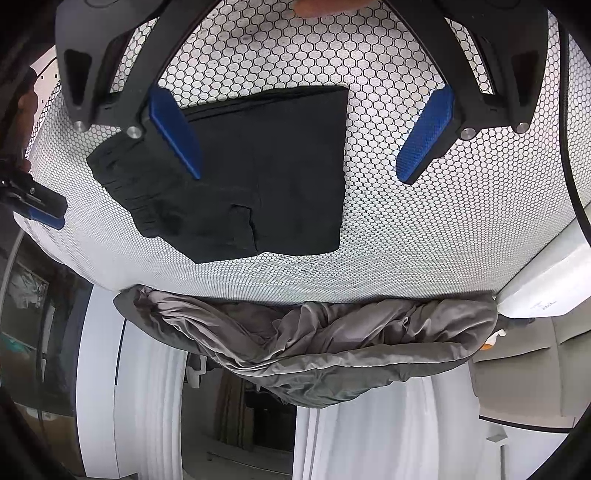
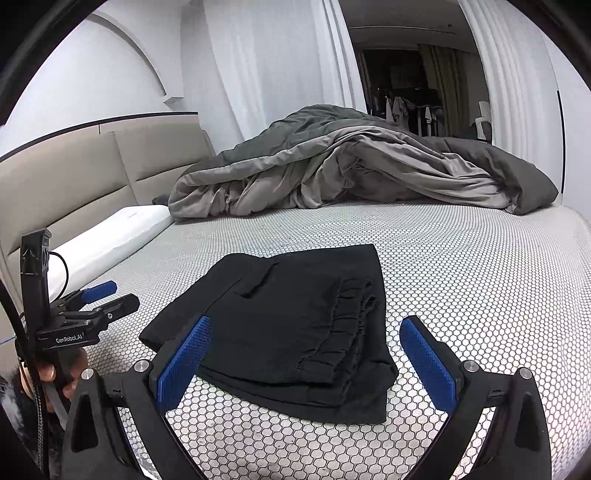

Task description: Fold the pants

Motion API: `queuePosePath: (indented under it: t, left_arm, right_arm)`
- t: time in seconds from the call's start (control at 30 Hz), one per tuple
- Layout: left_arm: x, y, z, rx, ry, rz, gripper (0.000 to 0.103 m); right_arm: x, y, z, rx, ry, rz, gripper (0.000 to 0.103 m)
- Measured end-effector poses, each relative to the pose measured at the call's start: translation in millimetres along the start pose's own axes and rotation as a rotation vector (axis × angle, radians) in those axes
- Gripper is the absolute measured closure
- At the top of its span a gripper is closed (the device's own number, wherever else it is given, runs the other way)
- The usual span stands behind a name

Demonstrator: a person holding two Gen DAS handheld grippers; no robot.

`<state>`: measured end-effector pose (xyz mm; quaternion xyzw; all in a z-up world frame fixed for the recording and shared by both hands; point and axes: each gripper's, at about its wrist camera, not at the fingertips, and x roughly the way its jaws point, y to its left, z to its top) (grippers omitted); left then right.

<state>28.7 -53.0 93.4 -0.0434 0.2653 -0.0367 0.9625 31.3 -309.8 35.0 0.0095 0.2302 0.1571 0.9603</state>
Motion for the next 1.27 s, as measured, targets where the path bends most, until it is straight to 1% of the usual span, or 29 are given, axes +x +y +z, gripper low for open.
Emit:
queuePosePath:
  t: [0.53,1.27]
  left_arm:
    - [0.6,3.6,0.9,-0.001,-0.004,0.002,0.001]
    - [-0.6,5.3,4.0,-0.004,-0.004,0.010,0.001]
  right_arm:
    - [1.6,-4.2,-0.6,0.001,0.004,-0.008,0.000]
    - [3.0,-4.0,-2.5,-0.033,0.012,-0.013,0.000]
